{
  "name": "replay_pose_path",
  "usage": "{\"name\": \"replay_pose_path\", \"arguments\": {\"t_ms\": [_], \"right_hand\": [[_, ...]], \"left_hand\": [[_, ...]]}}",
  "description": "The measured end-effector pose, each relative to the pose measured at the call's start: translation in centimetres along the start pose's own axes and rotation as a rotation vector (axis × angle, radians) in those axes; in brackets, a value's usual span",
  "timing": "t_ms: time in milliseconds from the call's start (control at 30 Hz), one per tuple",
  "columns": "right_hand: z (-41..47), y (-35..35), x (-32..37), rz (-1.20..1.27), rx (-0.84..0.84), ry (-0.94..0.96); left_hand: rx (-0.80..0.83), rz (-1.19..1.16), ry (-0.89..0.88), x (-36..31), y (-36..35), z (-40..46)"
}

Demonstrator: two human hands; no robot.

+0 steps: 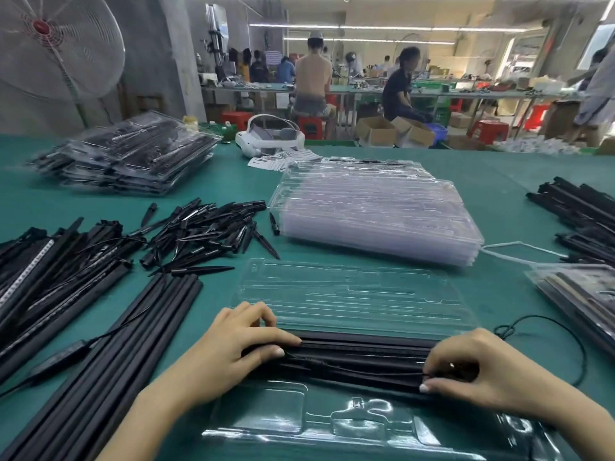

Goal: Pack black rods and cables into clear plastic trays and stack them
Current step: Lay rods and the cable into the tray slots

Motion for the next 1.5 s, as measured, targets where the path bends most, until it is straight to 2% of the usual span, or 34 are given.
{"name": "replay_pose_path", "arguments": {"t_ms": [167, 233, 367, 533, 600, 667, 767, 867, 967, 1133, 1267, 1333, 1433, 1500], "right_hand": [[0.4, -0.2, 0.8, 0.047, 0.057, 0.032], [0.5, -0.8, 0.7, 0.004, 0.12, 0.004], [0.4, -0.9, 0.7, -0.1, 0.123, -0.006], [0.5, -0.4, 1.4, 0.027, 0.113, -0.006], [0.2, 0.4, 1.8, 0.146, 0.066, 0.0], [-0.4, 1.8, 1.5, 0.246, -0.075, -0.038], [-1.3, 3.0, -0.1, 0.213, -0.188, -0.114], [-1.3, 2.3, -1.1, 0.125, -0.132, -0.14], [-1.0, 1.9, -1.3, 0.115, -0.103, -0.154], [-1.0, 1.2, -1.2, 0.062, 0.055, -0.128], [-1.3, 1.3, -1.2, 0.054, 0.101, -0.129], [-1.7, 2.0, -1.3, 0.064, 0.047, -0.117], [-2.2, 3.3, -1.5, 0.092, -0.14, -0.131], [-2.1, 3.5, -1.5, 0.082, -0.2, -0.136]], "left_hand": [[0.053, 0.0, 0.047, 0.3, -0.1, 0.2], [0.087, -0.001, 0.058, 0.4, -0.3, 0.2], [0.103, 0.04, 0.054, 0.4, -0.5, 0.3], [0.097, 0.126, 0.04, 0.1, -0.9, 0.4], [0.097, 0.092, 0.036, 0.2, -0.7, 0.3], [0.076, -0.03, 0.05, 0.5, -0.2, 0.1], [-0.014, -0.258, 0.095, 1.3, 0.8, -0.3], [-0.046, -0.287, 0.102, 1.5, 1.1, -0.5], [-0.028, -0.189, 0.086, 1.2, 1.1, -0.5], [0.023, 0.014, 0.115, 0.4, 0.8, -0.3], [0.053, 0.039, 0.155, 0.1, 0.8, -0.5], [0.082, 0.034, 0.163, -0.1, 0.8, -0.6], [0.126, 0.053, 0.199, -0.2, 0.7, -0.9], [0.1, 0.1, 0.244, -0.4, 0.5, -1.0]]}}
Point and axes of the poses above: each hand's wrist, its own z-axis towards the middle knuckle, its own y-axis out of the back of the hand, x = y × z, the point moved 4 cm from there along z, towards the middle knuckle, and after that the axes turned 5 degrees about x, right-handed, at the moved point
